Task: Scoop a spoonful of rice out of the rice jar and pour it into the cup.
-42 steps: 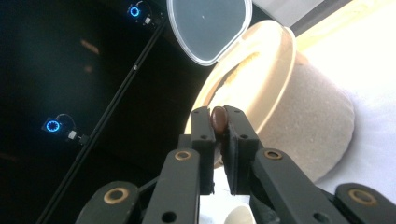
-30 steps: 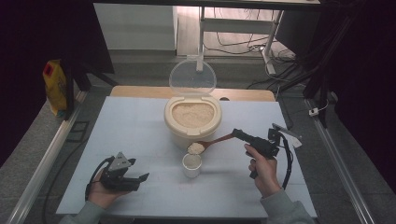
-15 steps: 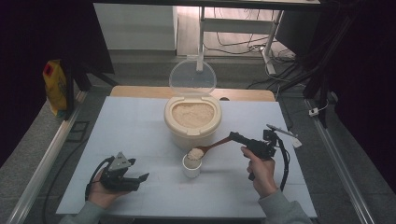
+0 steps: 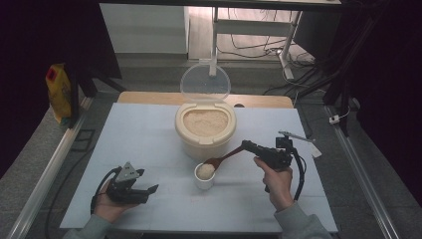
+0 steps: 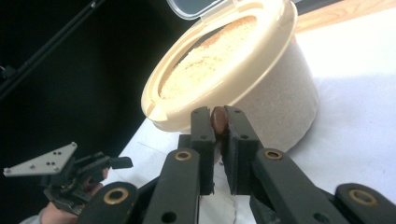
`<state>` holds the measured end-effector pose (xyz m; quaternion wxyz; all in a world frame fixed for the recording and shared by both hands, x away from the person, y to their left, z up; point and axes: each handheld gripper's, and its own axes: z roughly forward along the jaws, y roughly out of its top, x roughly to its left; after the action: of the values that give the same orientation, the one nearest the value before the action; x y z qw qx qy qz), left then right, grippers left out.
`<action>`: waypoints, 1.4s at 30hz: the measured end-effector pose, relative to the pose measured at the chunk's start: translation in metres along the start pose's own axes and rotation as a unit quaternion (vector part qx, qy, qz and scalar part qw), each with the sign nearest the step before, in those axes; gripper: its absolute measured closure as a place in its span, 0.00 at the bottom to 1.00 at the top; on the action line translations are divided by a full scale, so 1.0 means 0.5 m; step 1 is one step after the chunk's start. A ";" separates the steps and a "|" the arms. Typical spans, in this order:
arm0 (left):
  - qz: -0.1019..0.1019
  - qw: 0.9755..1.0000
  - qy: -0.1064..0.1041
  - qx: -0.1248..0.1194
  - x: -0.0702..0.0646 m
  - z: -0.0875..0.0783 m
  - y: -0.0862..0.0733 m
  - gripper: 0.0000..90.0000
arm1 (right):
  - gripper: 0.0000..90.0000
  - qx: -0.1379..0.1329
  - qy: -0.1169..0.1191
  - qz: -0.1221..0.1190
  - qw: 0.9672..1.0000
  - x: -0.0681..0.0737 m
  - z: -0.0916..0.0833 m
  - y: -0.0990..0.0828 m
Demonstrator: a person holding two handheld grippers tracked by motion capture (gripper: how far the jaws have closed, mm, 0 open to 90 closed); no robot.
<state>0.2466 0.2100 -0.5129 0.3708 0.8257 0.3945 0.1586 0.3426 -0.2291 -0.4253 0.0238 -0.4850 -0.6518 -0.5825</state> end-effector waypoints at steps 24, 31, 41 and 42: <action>-0.002 1.000 0.001 -0.001 0.001 0.000 -0.001 0.26 | 0.92 -0.002 0.006 -0.114 0.993 0.051 -0.002 0.008; -0.002 1.000 0.001 -0.001 0.002 0.000 -0.001 0.26 | 0.92 -0.001 0.007 -0.128 0.992 0.056 0.002 0.007; -0.002 1.000 0.002 0.000 0.003 0.000 -0.001 0.26 | 0.92 -0.007 0.012 -0.116 0.993 0.049 -0.001 0.008; -0.002 1.000 0.001 -0.001 0.003 0.000 -0.001 0.26 | 0.92 -0.007 0.014 -0.113 0.993 0.047 -0.003 0.009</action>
<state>0.2472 0.2116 -0.5133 0.3710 0.8245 0.3965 0.1593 0.3324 -0.2165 -0.4074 -0.0366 -0.4005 -0.6979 -0.5927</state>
